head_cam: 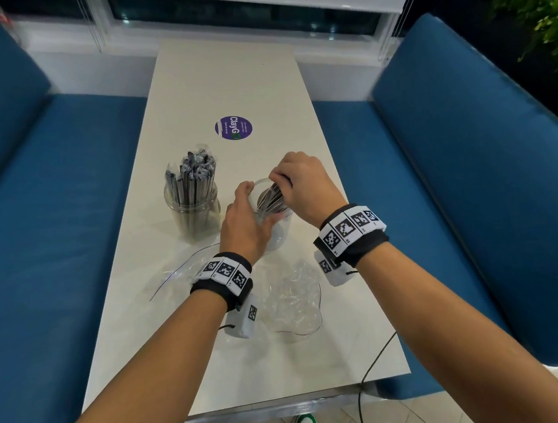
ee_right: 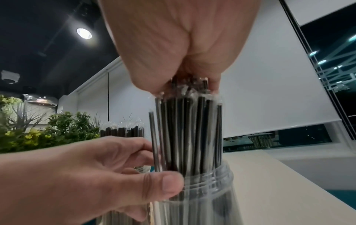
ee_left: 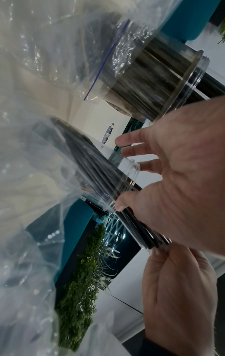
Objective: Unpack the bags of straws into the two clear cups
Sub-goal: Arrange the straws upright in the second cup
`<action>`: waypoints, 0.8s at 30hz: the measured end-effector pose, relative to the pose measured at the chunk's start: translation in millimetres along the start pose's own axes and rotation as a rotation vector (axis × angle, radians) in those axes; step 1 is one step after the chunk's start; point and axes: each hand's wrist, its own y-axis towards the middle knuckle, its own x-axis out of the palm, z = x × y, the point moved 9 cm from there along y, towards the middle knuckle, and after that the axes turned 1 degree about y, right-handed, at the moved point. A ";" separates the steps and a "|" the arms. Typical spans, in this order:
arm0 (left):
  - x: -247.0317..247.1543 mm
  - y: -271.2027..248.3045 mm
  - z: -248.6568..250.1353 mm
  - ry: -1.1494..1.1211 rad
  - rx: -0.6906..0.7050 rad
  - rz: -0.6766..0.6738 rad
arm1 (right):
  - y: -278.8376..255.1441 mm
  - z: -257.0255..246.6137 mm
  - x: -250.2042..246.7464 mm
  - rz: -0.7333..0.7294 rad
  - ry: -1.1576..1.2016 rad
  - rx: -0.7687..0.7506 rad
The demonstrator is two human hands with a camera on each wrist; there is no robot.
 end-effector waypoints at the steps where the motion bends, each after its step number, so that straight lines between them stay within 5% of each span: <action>1: 0.1 0.0 0.8 -0.001 0.007 -0.002 | -1.1 -0.6 2.3 -0.010 -0.035 -0.007; 9: 11.2 2.3 2.6 0.192 0.087 -0.059 | -8.5 -0.6 14.7 -0.281 -0.037 0.035; 17: 10.2 -0.5 6.4 0.264 0.082 -0.078 | -6.5 22.0 -35.0 0.049 0.374 0.201; 24: 11.7 -3.4 7.3 0.233 0.070 -0.080 | -16.5 30.3 -20.7 -0.123 0.291 0.176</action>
